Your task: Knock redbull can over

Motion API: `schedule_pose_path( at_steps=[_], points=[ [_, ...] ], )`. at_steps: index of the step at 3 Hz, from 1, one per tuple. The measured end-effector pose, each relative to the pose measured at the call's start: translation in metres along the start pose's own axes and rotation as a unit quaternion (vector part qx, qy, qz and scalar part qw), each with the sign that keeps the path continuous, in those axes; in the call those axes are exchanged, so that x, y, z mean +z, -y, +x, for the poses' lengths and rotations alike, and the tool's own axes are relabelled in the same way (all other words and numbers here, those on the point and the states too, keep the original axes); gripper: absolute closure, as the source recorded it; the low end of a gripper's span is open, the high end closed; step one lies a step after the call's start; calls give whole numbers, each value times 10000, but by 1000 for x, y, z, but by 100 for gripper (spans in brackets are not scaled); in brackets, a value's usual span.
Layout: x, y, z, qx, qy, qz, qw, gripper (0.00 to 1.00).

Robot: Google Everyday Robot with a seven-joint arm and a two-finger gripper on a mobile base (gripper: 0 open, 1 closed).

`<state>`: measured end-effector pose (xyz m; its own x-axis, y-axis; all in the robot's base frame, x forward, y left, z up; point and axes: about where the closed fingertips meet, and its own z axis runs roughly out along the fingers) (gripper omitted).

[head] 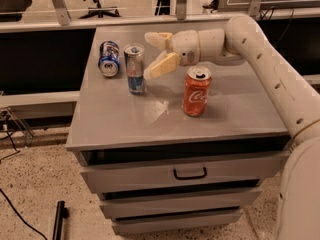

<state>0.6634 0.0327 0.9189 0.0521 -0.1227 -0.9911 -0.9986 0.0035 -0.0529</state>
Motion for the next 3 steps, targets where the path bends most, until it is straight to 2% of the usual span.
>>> schedule_pose_path(
  at_steps=[3],
  points=[
    [21,-14,6,-37,121,-486,9987,0]
  ],
)
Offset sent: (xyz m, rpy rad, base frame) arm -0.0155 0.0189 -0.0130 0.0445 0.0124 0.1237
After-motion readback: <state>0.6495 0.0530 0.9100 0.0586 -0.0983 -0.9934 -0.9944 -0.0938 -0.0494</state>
